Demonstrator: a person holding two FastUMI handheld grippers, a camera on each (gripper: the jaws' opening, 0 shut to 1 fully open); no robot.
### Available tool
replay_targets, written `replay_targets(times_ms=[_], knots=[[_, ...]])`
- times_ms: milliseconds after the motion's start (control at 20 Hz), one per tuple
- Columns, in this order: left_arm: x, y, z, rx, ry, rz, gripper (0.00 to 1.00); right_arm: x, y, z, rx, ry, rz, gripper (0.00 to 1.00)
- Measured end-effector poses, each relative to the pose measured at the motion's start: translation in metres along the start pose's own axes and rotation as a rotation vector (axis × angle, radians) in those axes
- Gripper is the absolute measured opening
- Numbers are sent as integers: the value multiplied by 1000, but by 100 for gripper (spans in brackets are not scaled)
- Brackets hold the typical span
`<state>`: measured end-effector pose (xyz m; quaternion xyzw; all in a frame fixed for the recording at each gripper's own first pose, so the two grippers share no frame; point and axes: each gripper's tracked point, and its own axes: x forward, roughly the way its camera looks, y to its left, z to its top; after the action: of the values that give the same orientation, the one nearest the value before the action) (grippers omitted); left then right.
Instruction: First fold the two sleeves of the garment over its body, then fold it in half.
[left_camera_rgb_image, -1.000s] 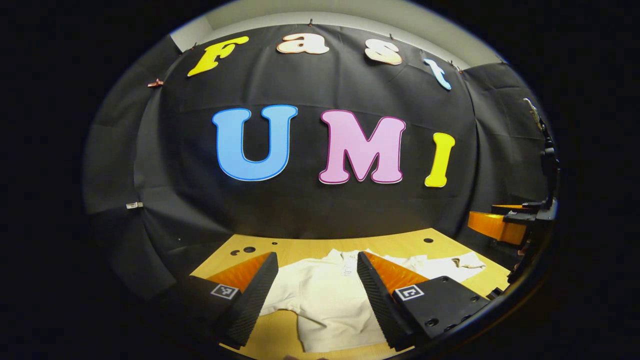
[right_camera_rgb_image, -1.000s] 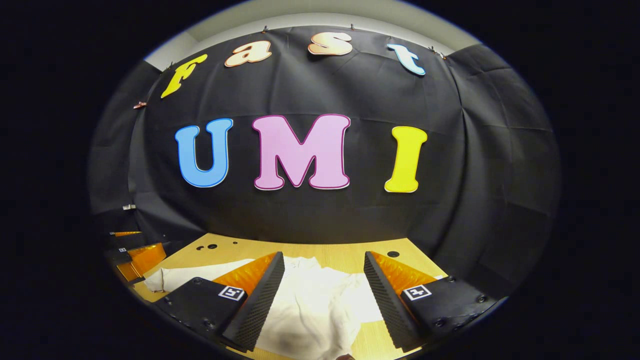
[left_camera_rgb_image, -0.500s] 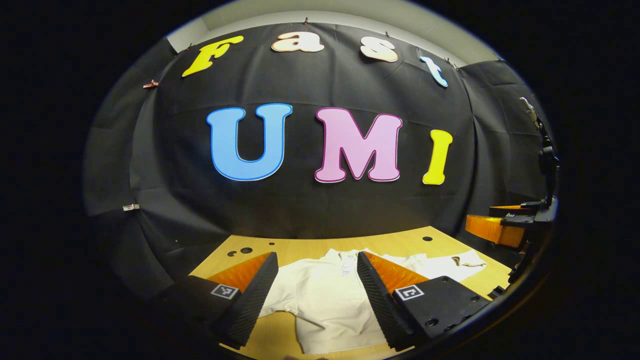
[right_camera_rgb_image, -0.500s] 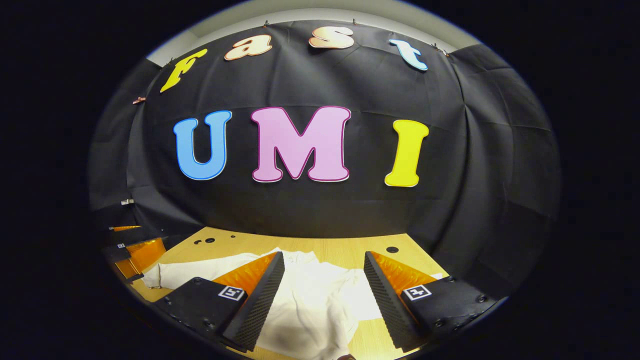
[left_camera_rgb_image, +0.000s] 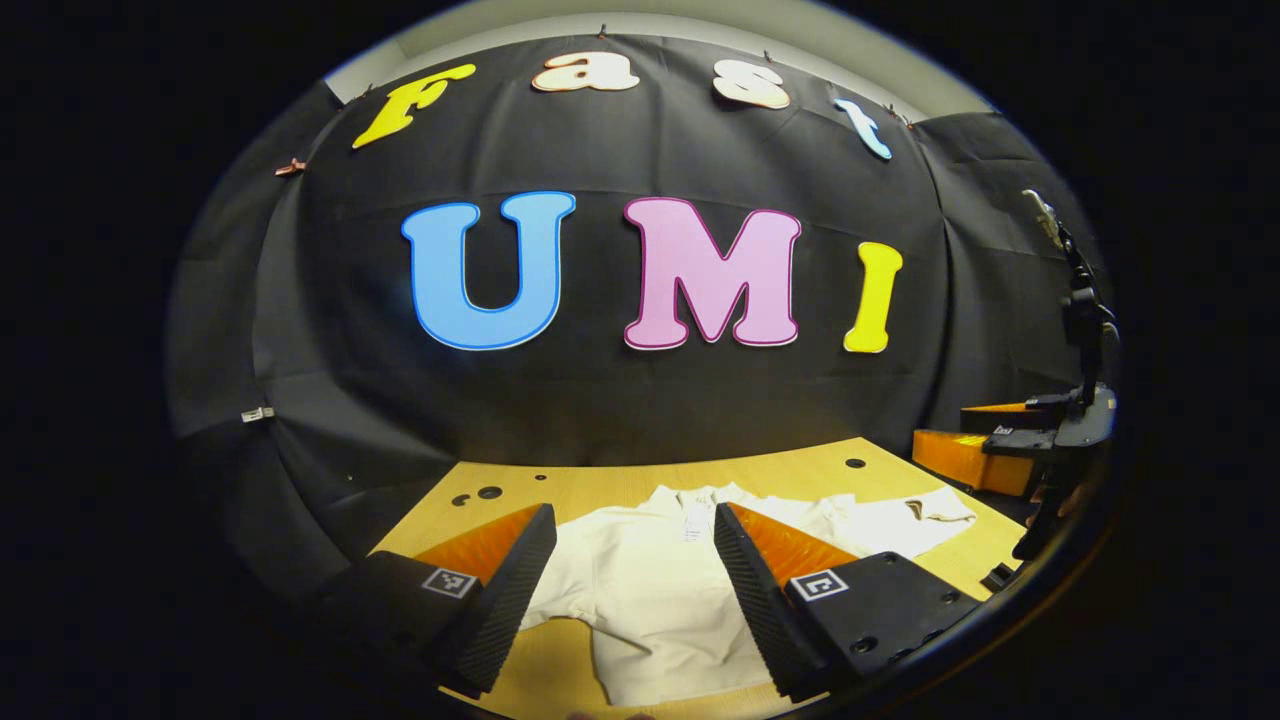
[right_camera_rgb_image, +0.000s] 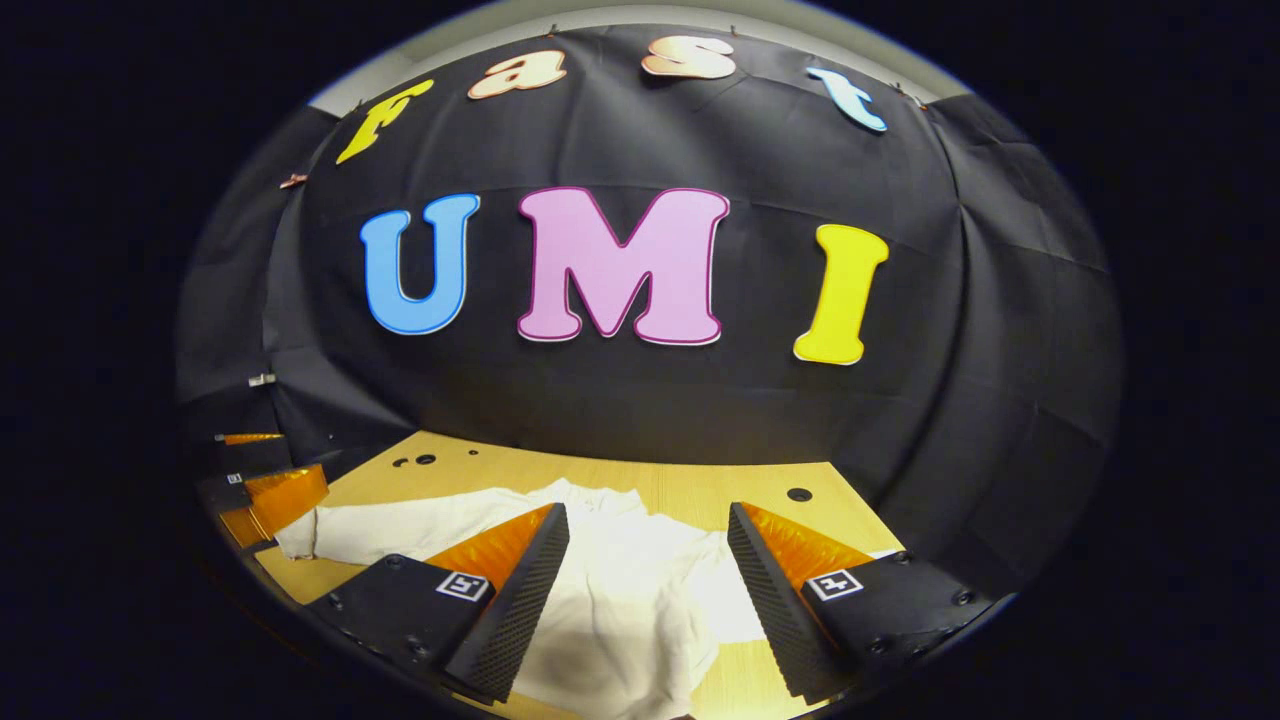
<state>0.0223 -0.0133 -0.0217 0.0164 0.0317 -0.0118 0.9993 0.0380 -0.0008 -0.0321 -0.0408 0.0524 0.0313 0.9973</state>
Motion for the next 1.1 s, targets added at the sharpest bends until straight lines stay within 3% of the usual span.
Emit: replay_targets(times_ms=[250, 850, 1100], knots=[[8, -4, -7, -1, 11, 10, 98, 23, -29, -11, 65, 34, -31, 98], [38, -14, -48, -17, 128, 88, 98, 86, -203, -102, 95, 241, -328, 98], [45, -21, -67, -21, 187, 133, 98, 115, -250, -148, 158, 323, -403, 98]])
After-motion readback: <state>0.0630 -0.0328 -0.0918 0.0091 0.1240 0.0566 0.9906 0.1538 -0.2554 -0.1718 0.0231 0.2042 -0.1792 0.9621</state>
